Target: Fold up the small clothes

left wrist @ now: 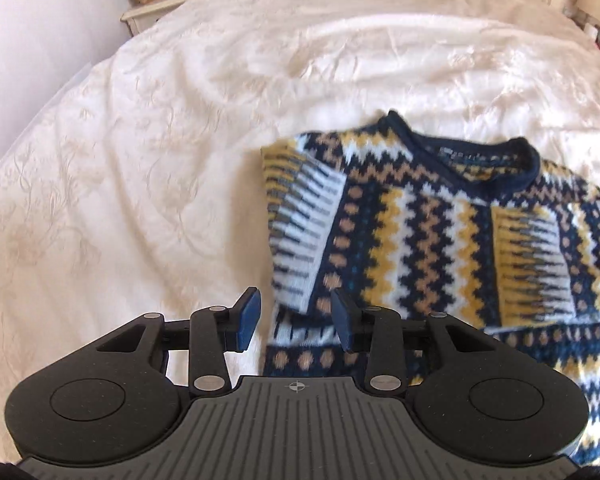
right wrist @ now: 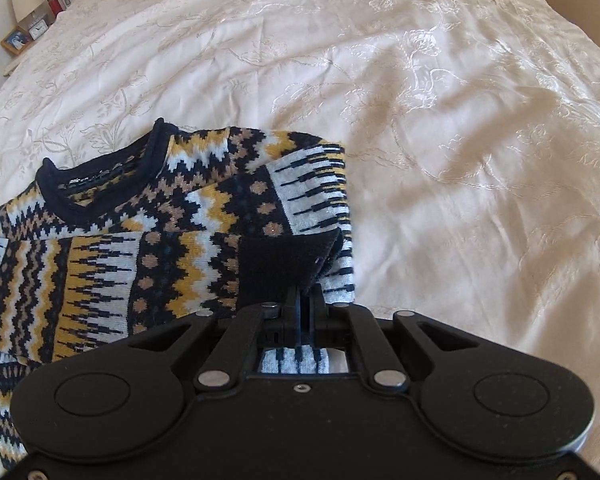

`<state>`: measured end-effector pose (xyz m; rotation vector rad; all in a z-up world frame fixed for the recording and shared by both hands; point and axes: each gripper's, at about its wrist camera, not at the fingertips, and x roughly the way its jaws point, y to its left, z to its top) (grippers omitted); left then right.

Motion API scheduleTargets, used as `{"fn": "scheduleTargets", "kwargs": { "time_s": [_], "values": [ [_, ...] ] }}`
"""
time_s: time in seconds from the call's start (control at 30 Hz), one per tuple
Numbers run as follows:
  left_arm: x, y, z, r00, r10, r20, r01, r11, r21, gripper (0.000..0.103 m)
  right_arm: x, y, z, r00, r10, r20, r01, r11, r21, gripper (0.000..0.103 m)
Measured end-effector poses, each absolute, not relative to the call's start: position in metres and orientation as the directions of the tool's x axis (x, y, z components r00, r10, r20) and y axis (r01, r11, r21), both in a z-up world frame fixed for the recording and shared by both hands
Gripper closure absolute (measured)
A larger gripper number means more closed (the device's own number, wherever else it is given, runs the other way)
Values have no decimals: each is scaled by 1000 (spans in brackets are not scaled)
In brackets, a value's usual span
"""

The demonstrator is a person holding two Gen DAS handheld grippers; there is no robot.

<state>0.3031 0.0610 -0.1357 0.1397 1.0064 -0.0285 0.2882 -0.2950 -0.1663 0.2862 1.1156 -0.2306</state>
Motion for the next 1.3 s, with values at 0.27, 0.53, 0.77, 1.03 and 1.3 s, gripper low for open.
{"fn": "scheduleTargets", "kwargs": {
  "time_s": [0.27, 0.53, 0.77, 1.03, 1.3],
  "values": [
    [368, 38, -161, 551, 71, -831, 103, 983, 152, 65, 288, -306, -170, 432, -17, -902, 356, 922, 153, 91],
    [388, 81, -206, 441, 97, -892, 25, 992, 120, 56, 280, -318, -179, 410, -55, -911, 405, 906, 127, 67],
    [378, 96, -194, 443, 103, -891, -15, 994, 108, 56, 271, -330, -164, 449, -110, -887, 451, 885, 119, 66],
    [350, 106, -166, 458, 133, -879, -61, 991, 119, 57, 262, -312, -145, 527, -81, -846, 411, 896, 170, 36],
    [286, 109, -156, 451, 67, -890, 54, 993, 102, 45, 233, -272, -138, 539, -17, -842, 321, 928, 187, 9]
  ]
}}
